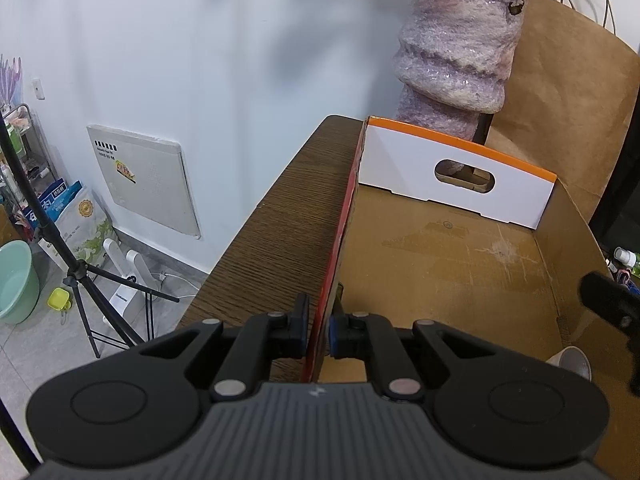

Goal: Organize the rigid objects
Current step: 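Carry the tape roll into the orange box and open the right gripper, then grasp the white plastic swab box with the right gripper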

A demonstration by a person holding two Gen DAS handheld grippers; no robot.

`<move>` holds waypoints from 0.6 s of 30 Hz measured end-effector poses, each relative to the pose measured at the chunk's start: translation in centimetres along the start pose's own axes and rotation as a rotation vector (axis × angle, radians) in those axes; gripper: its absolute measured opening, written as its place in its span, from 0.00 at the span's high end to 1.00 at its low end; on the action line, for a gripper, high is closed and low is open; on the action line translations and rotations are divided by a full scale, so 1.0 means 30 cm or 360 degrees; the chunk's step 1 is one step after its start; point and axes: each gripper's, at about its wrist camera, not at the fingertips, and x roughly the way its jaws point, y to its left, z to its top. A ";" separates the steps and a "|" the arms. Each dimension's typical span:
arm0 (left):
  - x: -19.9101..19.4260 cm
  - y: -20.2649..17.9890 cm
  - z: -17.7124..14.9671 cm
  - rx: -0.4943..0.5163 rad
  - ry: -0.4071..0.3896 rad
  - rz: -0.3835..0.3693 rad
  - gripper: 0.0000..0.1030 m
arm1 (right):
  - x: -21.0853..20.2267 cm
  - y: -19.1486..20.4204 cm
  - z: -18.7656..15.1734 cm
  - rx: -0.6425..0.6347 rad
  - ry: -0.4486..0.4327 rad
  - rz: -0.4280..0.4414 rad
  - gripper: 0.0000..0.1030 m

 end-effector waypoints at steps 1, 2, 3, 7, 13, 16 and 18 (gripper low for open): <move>0.000 0.002 0.000 -0.0003 0.0001 -0.0001 0.90 | -0.009 -0.008 -0.001 0.0020 -0.0003 -0.0009 0.00; 0.000 0.002 -0.001 0.0000 0.0000 0.0000 0.90 | -0.020 -0.014 -0.003 0.0030 -0.0008 -0.0008 0.00; 0.000 0.000 -0.001 0.0002 -0.0001 0.0002 0.90 | -0.035 -0.021 -0.004 0.0026 -0.0017 0.0000 0.00; 0.000 -0.003 -0.002 0.0001 -0.0001 0.0004 0.90 | -0.100 -0.058 -0.008 0.0041 -0.0080 -0.0052 0.00; -0.005 -0.009 -0.006 0.0004 -0.0007 0.0014 0.90 | -0.241 -0.164 -0.032 0.0087 -0.0215 -0.0131 0.00; -0.006 -0.010 -0.006 0.0005 -0.0007 0.0016 0.90 | -0.291 -0.220 -0.061 0.0082 -0.0252 -0.0189 0.00; -0.006 -0.008 -0.007 0.0004 -0.0006 0.0014 0.90 | -0.314 -0.261 -0.092 0.0098 -0.0260 -0.0232 0.00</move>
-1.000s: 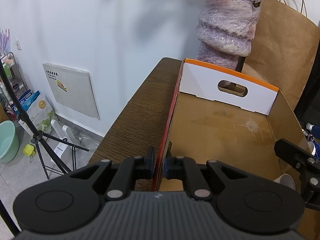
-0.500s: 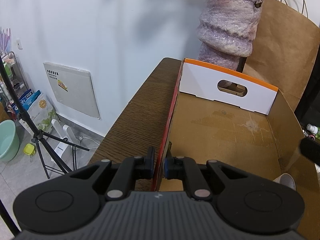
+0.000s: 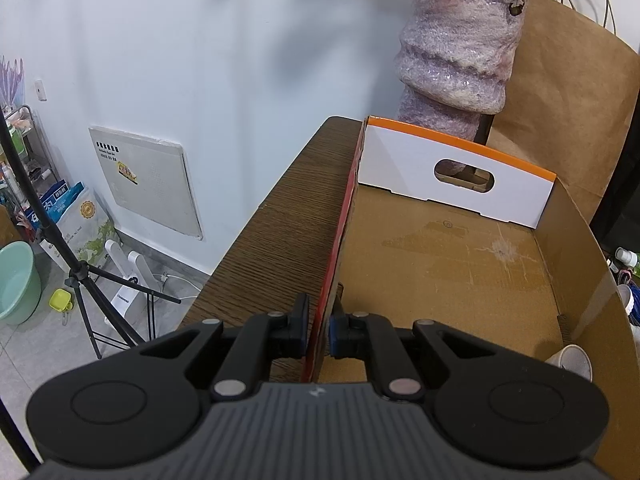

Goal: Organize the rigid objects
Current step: 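Grasp the white plastic swab box with the right gripper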

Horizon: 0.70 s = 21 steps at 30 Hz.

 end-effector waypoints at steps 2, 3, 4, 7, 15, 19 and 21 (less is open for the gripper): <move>0.001 0.001 0.002 -0.0001 0.0001 -0.0001 0.90 | -0.012 -0.043 -0.032 0.0007 0.0015 -0.0005 0.00; 0.000 0.001 0.001 0.0001 0.0000 0.0000 0.90 | -0.017 -0.060 -0.049 0.0004 0.0027 -0.0017 0.00; 0.000 0.001 0.002 0.0002 0.0000 0.0001 0.90 | -0.021 -0.072 -0.064 0.0001 0.0027 -0.0031 0.00; 0.000 0.004 0.002 0.0002 -0.0001 -0.0001 0.90 | -0.033 -0.098 -0.109 -0.0011 0.0046 -0.0008 0.00; 0.001 0.001 0.003 0.0007 -0.0004 0.0000 0.90 | -0.029 -0.091 -0.227 -0.0082 0.0128 0.0054 0.00; 0.001 0.001 0.003 0.0009 -0.0004 0.0001 0.90 | 0.014 -0.064 -0.258 -0.0104 0.0155 0.0065 0.02; 0.000 0.000 0.003 0.0012 -0.0005 0.0003 0.90 | 0.039 -0.050 -0.275 -0.0127 0.0181 0.0061 0.04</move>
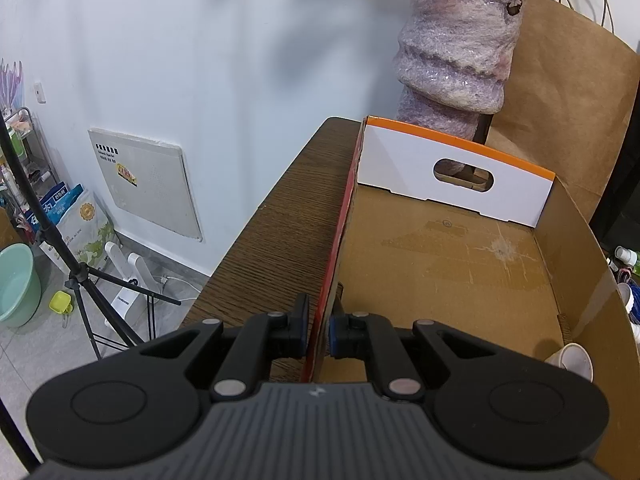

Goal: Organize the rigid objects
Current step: 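Grasp the white plastic swab box with the right gripper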

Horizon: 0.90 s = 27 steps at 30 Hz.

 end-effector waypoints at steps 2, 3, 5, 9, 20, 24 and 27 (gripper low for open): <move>0.001 -0.002 0.001 0.0002 -0.0002 0.0001 0.90 | 0.024 0.011 -0.009 -0.0020 -0.0002 -0.0003 0.08; 0.001 -0.003 0.003 0.0003 -0.0005 0.0001 0.90 | 0.032 0.013 -0.011 -0.0025 -0.0012 0.0008 0.09; 0.000 -0.006 0.002 0.0009 -0.0014 0.0005 0.90 | 0.045 0.016 -0.008 -0.0025 -0.0032 0.0018 0.10; -0.001 -0.007 0.002 0.0010 -0.0017 0.0006 0.90 | 0.059 0.021 -0.006 -0.0034 -0.0051 0.0070 0.25; -0.001 -0.009 0.003 0.0014 -0.0019 0.0006 0.90 | 0.043 0.024 -0.013 -0.0028 -0.0057 0.0185 0.59; -0.001 -0.011 0.006 0.0017 -0.0019 0.0004 0.90 | 0.033 0.015 -0.007 -0.0011 -0.0076 0.0181 0.60; 0.000 -0.012 0.008 0.0016 -0.0019 0.0002 0.90 | 0.029 0.007 -0.002 0.0011 -0.0086 0.0190 0.60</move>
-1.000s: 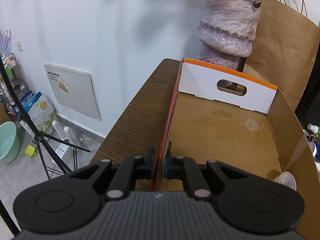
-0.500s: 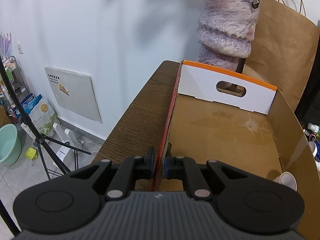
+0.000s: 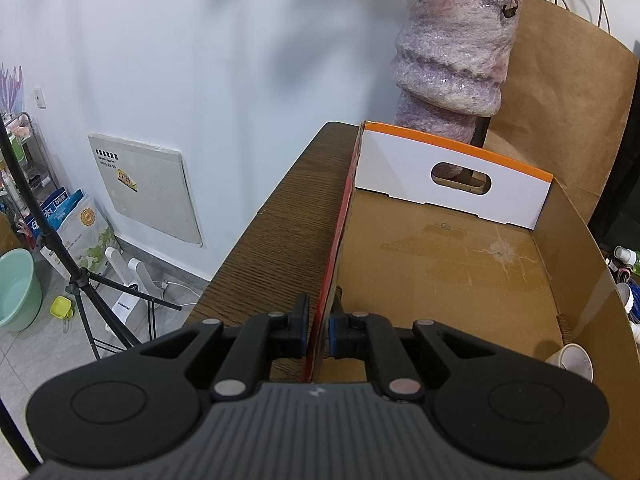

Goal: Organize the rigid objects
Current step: 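Grasp the white plastic swab box with the right gripper, then carry the swab box into the orange box and release it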

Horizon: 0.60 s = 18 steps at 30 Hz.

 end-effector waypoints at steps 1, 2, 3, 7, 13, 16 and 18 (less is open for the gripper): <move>0.000 -0.001 0.000 0.0002 -0.0001 0.0000 0.90 | -0.004 -0.004 0.004 0.0008 -0.0013 -0.0007 0.60; 0.000 -0.002 0.001 0.0003 -0.0001 0.0000 0.90 | -0.007 -0.006 0.009 0.0015 -0.0023 -0.0015 0.60; 0.000 0.000 0.001 0.0001 -0.0002 -0.0002 0.90 | -0.011 -0.012 0.015 0.0031 -0.0035 -0.0014 0.60; -0.001 0.005 0.000 -0.0006 -0.0006 -0.0013 0.90 | -0.020 -0.023 0.044 0.0060 -0.0083 -0.0054 0.60; -0.006 0.009 -0.004 -0.0009 -0.0021 -0.0019 0.90 | -0.024 -0.014 0.101 0.0089 -0.0176 -0.0094 0.60; -0.007 0.011 -0.005 -0.0011 -0.0021 -0.0025 0.90 | -0.011 0.003 0.126 0.0090 -0.0200 -0.0107 0.60; -0.007 0.013 -0.005 -0.0014 -0.0022 -0.0028 0.90 | -0.001 0.017 0.141 0.0093 -0.0204 -0.0110 0.60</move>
